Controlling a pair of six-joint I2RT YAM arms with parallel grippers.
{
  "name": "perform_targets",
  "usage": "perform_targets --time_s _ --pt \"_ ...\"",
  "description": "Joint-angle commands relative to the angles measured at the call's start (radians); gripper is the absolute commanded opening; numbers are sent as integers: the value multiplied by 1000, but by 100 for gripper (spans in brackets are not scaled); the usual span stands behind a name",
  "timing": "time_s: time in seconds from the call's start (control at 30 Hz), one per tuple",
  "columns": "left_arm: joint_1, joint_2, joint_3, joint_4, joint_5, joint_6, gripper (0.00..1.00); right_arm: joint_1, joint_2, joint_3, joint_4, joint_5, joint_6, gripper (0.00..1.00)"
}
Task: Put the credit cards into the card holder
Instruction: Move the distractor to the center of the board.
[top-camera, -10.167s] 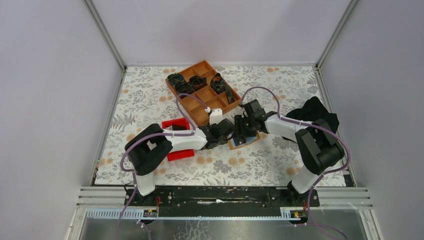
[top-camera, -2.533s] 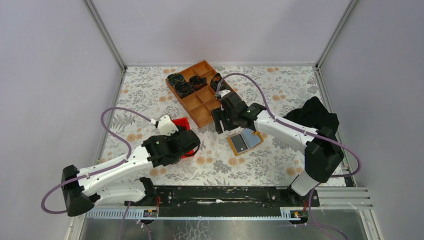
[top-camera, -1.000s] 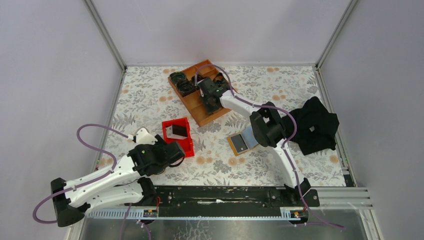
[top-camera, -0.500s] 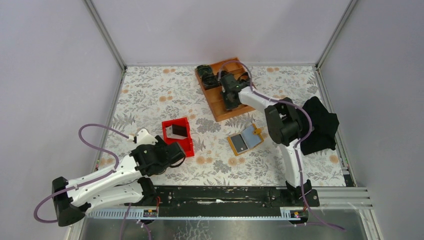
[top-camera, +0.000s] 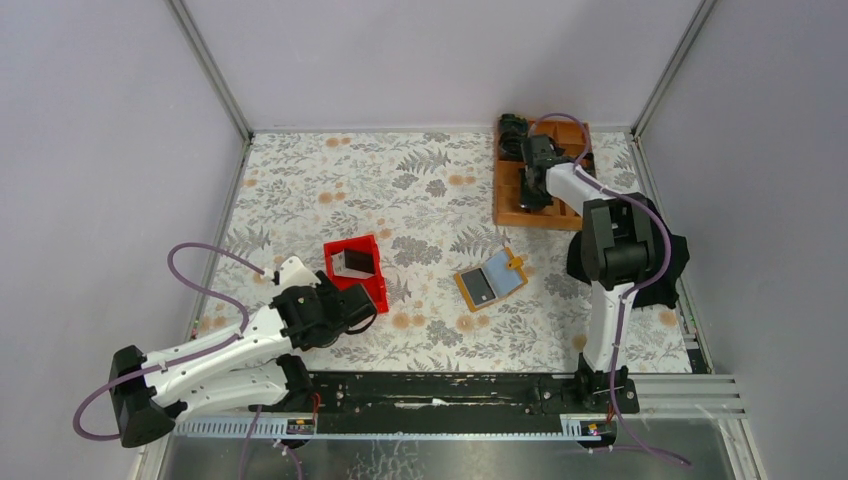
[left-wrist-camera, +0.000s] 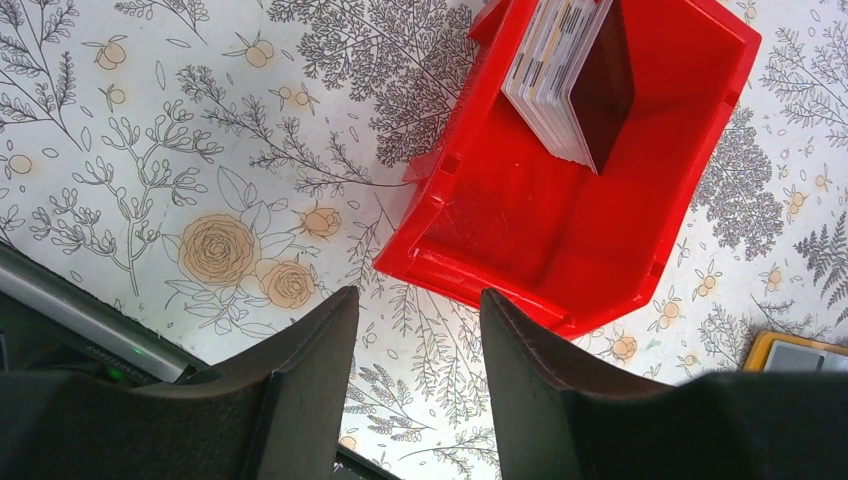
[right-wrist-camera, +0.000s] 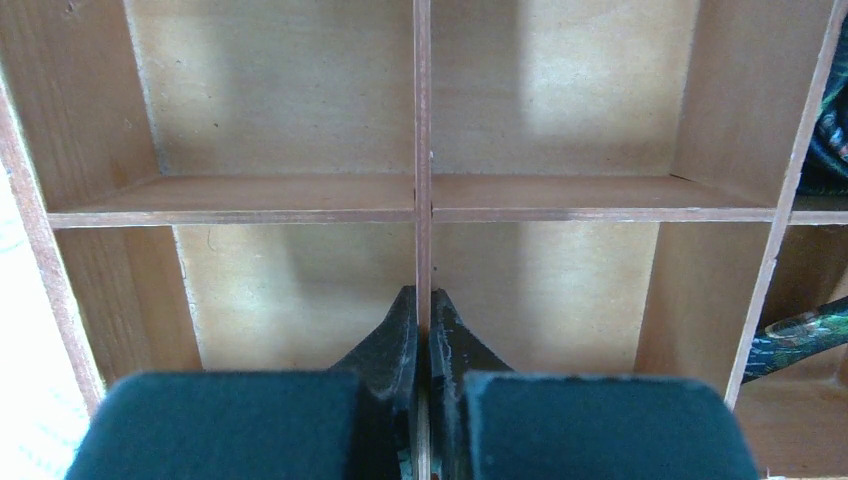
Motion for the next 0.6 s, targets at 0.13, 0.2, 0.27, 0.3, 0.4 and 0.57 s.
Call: perform_targets --time_s 0.13,0.2,0.27,0.3,0.4,0.57 --pt "8 3 17 22 -59 8 56 -70 -50 5 77 58 -80 0" --pt "10 3 16 23 -60 11 56 -80 -30 15 77 73 -95 0" --pt "11 1 13 28 -61 16 56 -87 -19 19 75 108 -118 0" --pt "13 1 12 29 -60 17 56 -88 -17 12 80 133 -124 0" --pt "16 -1 9 34 -63 21 57 -92 -21 -12 90 143 -120 14" --pt "27 11 11 45 -69 30 62 -90 -55 -24 98 104 -97 55"
